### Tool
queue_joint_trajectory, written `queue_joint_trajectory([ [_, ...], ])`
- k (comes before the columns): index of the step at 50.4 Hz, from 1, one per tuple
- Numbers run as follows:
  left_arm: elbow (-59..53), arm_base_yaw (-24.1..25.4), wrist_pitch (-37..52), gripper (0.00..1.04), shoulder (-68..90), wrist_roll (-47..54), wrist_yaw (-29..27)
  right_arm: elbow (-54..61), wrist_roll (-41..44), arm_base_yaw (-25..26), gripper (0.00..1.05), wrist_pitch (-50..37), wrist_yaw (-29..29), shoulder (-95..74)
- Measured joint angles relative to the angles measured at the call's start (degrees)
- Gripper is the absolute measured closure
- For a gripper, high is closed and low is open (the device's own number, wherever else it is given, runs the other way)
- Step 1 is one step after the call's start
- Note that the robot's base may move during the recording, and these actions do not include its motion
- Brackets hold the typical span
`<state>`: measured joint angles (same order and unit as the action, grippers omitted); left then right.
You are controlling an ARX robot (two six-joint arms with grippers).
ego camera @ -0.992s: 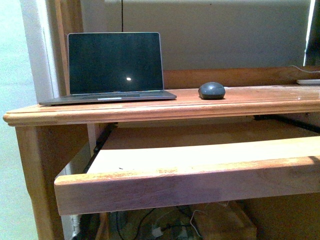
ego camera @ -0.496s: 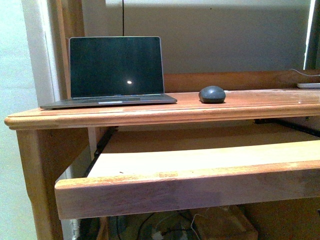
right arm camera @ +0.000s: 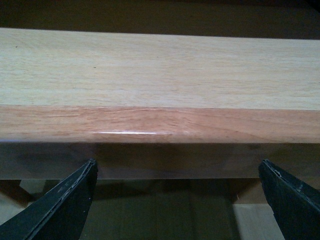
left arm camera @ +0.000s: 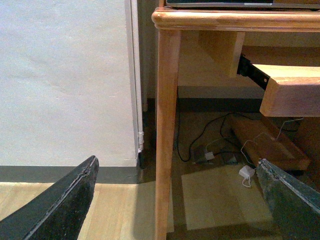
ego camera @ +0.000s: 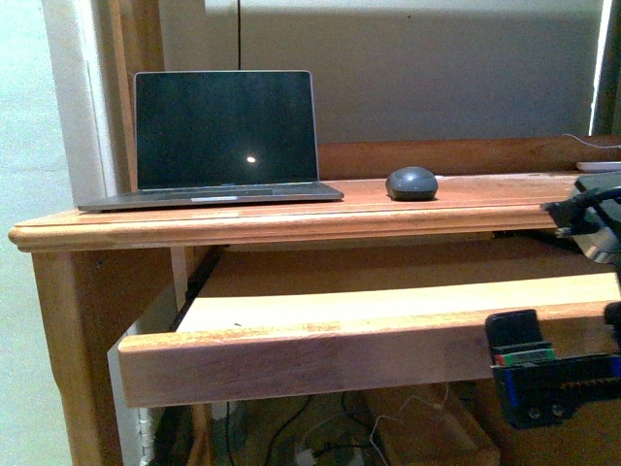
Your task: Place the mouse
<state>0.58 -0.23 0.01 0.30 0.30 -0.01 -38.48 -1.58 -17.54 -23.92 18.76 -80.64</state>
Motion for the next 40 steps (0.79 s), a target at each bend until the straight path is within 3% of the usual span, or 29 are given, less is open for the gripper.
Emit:
queue_joint_trajectory([
  [12, 0.00, 0.00, -0.02, 0.08, 0.00, 0.00, 0.00, -12.41, 0.74, -2.38, 0.07, 0.22, 5.14, -12.31],
  [25, 0.00, 0.00, 0.00, 0.08, 0.00, 0.00, 0.00, -31.71, 1.16, -2.97, 0.07, 6.08, 9.29, -26.21],
  [33, 0.00, 0.00, -0.02, 0.08, 0.00, 0.00, 0.00, -35.36, 0.76, -3.15, 0.07, 7.98, 10.64, -28.68],
  [40, 0.00, 0.00, 0.00, 0.08, 0.00, 0.00, 0.02, -33.86, -1.33, -2.51, 0.07, 8.33, 8.57, -26.88],
])
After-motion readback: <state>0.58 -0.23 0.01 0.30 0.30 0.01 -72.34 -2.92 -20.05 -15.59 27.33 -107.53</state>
